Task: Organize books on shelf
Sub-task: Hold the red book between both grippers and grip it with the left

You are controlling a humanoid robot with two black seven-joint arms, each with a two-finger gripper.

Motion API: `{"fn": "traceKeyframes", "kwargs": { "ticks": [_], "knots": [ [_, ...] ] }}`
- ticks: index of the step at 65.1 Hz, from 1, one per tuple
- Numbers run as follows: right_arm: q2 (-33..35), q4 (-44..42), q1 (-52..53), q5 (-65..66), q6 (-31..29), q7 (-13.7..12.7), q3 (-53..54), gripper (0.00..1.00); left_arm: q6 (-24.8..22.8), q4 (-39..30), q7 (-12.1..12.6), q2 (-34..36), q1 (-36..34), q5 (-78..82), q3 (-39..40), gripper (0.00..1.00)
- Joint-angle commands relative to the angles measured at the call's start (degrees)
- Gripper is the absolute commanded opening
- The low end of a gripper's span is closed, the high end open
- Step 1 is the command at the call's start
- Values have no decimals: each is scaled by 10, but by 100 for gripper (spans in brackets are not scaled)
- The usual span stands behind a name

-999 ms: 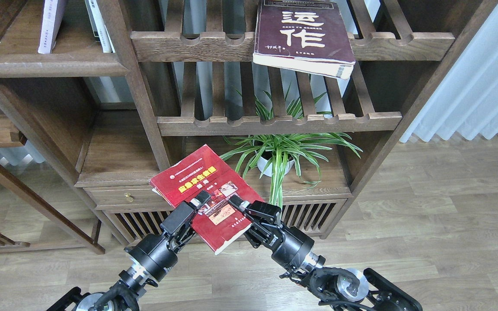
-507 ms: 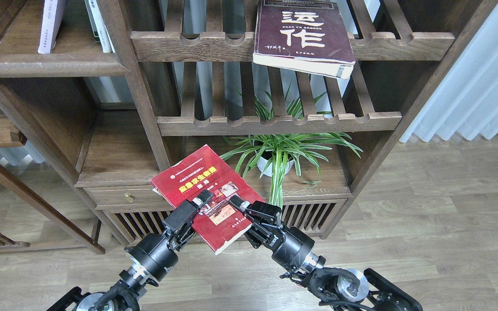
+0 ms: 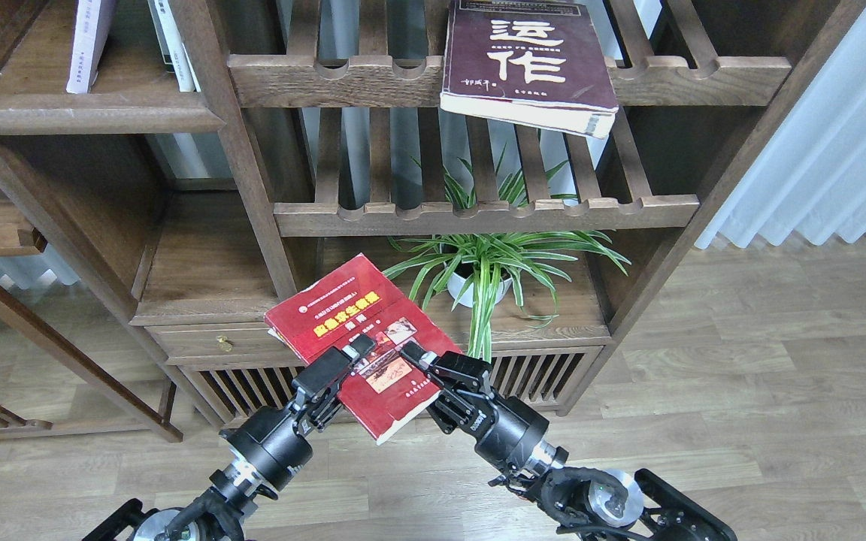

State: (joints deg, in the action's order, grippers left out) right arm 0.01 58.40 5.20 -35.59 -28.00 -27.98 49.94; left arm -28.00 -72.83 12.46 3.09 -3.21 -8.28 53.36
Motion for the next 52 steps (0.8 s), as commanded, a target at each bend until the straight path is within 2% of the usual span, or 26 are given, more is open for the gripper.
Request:
{"fn": "traceKeyframes", "kwargs": {
  "ticks": [1,9,17,34,44,52],
  "knots": [
    [0,1,0,0,0,0,-1,7,0,0,2,0,0,-1,0,23],
    [0,1,0,0,0,0,-1,7,0,0,2,-4,0,-2,0,19],
    [0,0,0,-1,0,0,-1,7,0,0,2,-5,0,-6,0,9],
    [0,1,-5,-1,0,0,-1,8,0,0,2,-4,0,-9,-2,7],
    [0,1,-5,0,0,0,-1,16,0,0,2,-4,1,-9,-2,7],
    [0,1,-6,3,0,0,-2,34,0,0,2,-4,1,-9,-3,7]
  ]
}}
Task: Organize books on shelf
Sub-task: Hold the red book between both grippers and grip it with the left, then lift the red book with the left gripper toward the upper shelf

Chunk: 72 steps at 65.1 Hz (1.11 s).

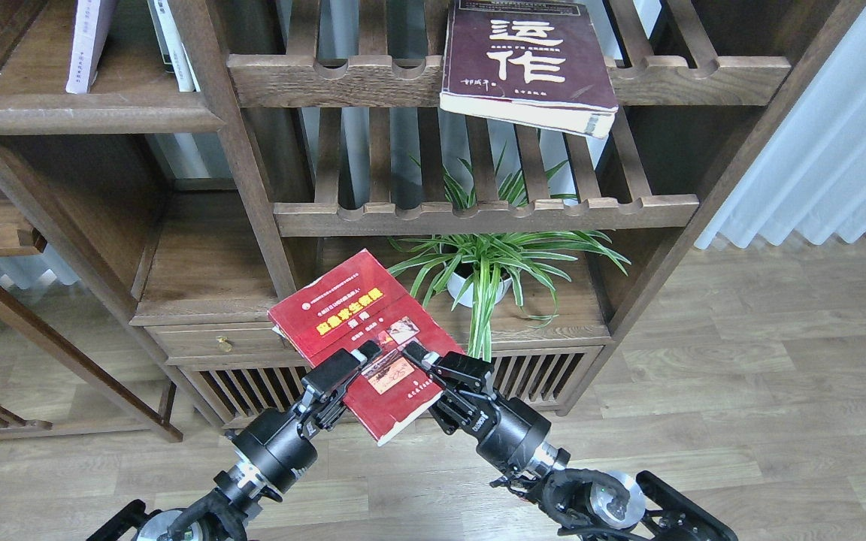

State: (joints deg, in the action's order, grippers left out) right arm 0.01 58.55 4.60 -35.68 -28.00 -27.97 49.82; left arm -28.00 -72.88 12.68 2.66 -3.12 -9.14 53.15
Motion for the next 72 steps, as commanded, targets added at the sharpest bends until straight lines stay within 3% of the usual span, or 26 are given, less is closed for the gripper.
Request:
{"fn": "traceKeyframes", "kwargs": {
  "ticks": [1,6,12,19,25,33,34,36,46,57,72],
  "knots": [
    [0,0,1,4,0,0,-1,38,0,0,0,1,0,0,-1,7],
    [0,0,1,7,0,0,-1,48,0,0,0,1,0,0,-1,7],
    [0,-1,4,23,0,0,-17,74,0,0,0,1,0,0,-1,7],
    [0,-1,4,31,0,1,-18,81,0,0,0,4,0,0,-1,7],
    [0,-4,6,32,0,32,-14,88,0,-3,0,9,0,0,0,7],
    [0,-7,9,32,0,78,-5,93,0,-15,1,23,-2,0,-1,7],
    [0,-8,13,32,0,110,6,95,0,-18,5,37,-3,0,-1,7],
    [0,-9,14,32,0,128,13,95,0,-18,9,45,-5,1,-1,7],
    [0,-12,15,32,0,180,36,98,0,-35,47,85,-9,11,-2,7],
    [0,-12,15,33,0,185,48,98,0,-47,73,142,-26,24,-2,7],
    [0,-18,15,59,0,185,41,98,0,-53,78,220,-91,68,-1,6]
  ]
}}
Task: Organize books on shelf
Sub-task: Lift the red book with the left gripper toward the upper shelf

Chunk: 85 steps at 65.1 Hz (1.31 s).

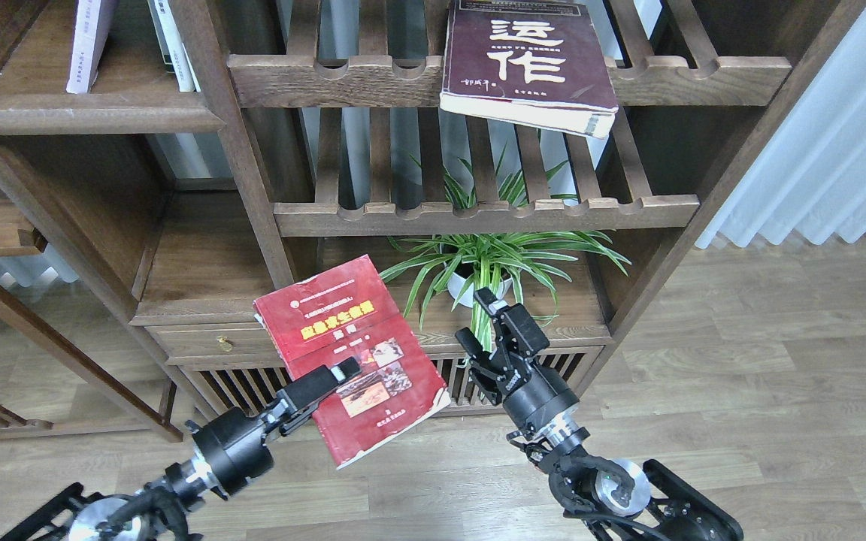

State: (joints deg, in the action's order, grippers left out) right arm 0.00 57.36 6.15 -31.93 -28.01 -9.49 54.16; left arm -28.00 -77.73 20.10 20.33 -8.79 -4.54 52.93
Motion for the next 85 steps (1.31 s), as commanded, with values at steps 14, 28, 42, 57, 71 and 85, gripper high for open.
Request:
{"fn": "traceKeyframes", "kwargs": {
  "ticks": [14,28,42,57,71,85],
  "knots": [
    [0,-38,11,65,0,0,-4,98,0,-9,20,148,-135,36,-3,7],
    [0,-45,31,66,0,0,-8,98,0,-10,23,262,-250,36,-85,8],
    [0,-66,55,65,0,0,-13,98,0,-9,23,360,-385,35,-191,10],
    [0,-72,57,65,0,0,-22,98,0,-5,22,415,-463,23,-235,11],
    [0,-78,60,66,0,0,-34,98,0,-2,17,434,-514,5,-224,8],
    [0,-79,65,66,0,0,-38,98,0,23,15,441,-534,-6,-190,8]
  ]
}}
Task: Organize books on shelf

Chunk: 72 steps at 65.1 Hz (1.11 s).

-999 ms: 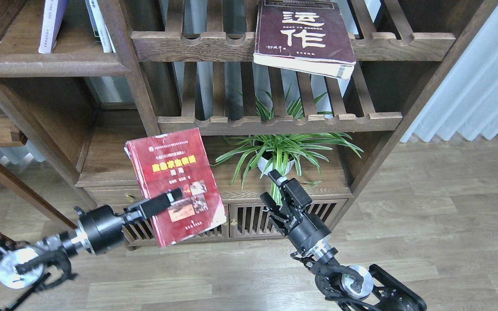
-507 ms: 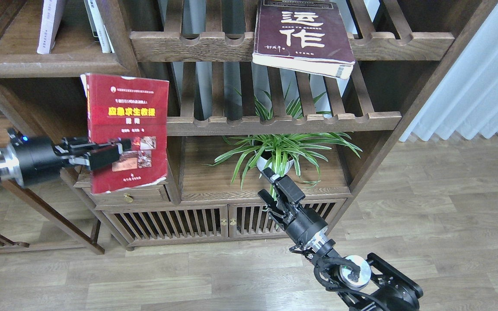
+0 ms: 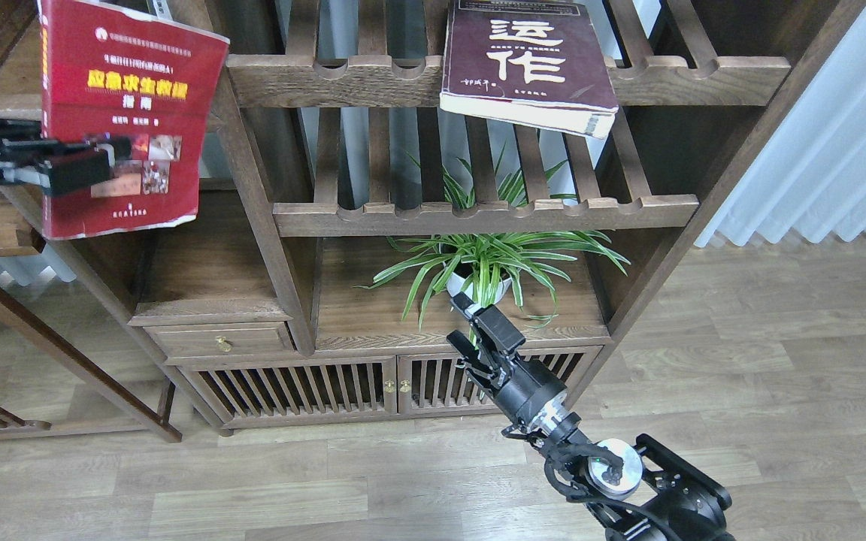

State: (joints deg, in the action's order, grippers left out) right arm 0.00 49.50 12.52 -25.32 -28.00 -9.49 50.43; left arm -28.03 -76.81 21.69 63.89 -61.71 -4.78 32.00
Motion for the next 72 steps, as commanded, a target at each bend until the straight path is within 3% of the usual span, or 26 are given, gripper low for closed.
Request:
{"fn": "traceKeyframes", "kwargs": {
  "ticks": [1,36,72],
  "knots": [
    [0,0,2,0,0,0,-1,98,0,17,-2,7,-5,-4,23,8],
    [0,-1,7,0,0,-1,-13,98,0,117,-2,13,-32,-14,61,11],
    [0,-1,8,1,0,-2,-26,98,0,137,-2,5,-61,-20,56,7]
  ]
}}
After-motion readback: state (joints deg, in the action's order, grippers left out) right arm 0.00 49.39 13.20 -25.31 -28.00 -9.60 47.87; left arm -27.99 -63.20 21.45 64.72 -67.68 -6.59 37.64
